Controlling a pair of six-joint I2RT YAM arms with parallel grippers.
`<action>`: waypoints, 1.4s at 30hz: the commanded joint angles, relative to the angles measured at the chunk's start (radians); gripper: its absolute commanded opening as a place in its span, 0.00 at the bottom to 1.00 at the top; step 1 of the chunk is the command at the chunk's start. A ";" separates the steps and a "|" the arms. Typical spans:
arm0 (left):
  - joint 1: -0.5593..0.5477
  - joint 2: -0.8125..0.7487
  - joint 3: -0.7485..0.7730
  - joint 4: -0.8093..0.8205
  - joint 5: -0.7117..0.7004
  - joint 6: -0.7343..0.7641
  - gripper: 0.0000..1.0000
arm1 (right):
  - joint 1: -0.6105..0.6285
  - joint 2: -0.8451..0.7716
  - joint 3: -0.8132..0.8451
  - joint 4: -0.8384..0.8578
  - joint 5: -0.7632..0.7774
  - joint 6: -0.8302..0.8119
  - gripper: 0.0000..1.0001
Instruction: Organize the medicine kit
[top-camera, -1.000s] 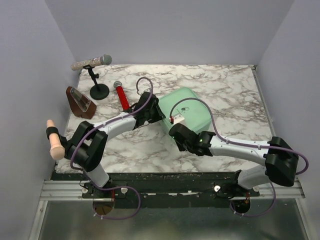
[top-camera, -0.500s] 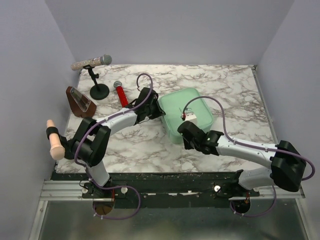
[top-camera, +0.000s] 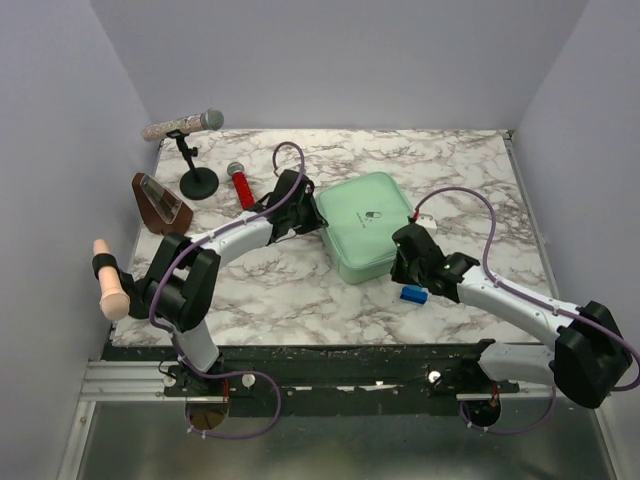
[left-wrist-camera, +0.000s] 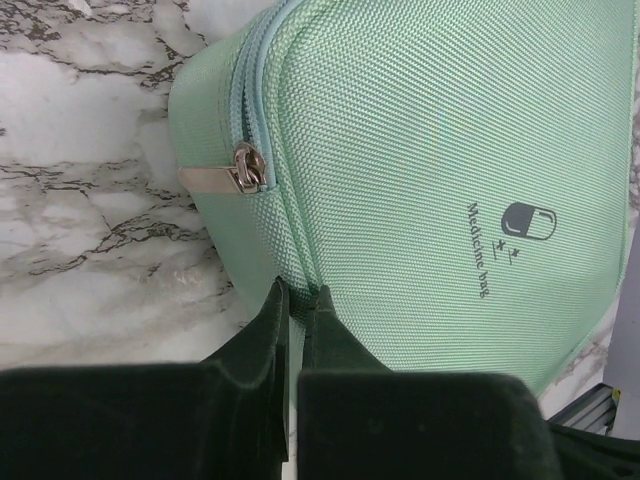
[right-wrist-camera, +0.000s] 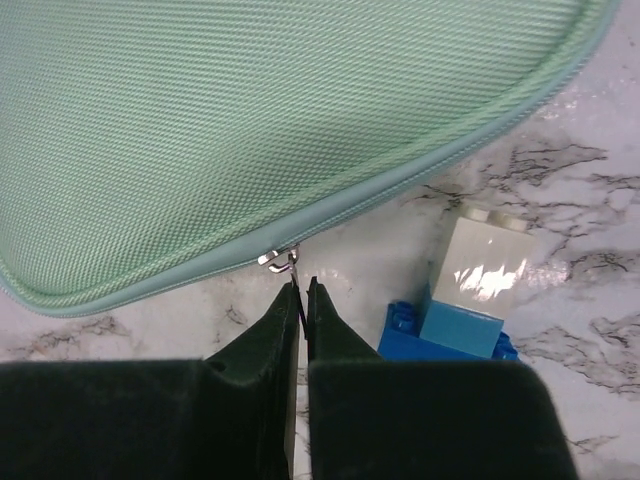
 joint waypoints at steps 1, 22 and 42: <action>0.086 0.038 0.019 -0.157 -0.153 0.181 0.00 | -0.077 -0.021 -0.050 -0.082 0.067 0.035 0.01; -0.217 -0.301 -0.142 -0.078 -0.169 -0.138 0.99 | -0.071 0.020 0.000 -0.016 -0.045 -0.112 0.01; -0.349 -0.178 -0.065 -0.192 -0.160 -0.190 0.99 | 0.042 0.096 0.071 -0.024 -0.013 -0.108 0.01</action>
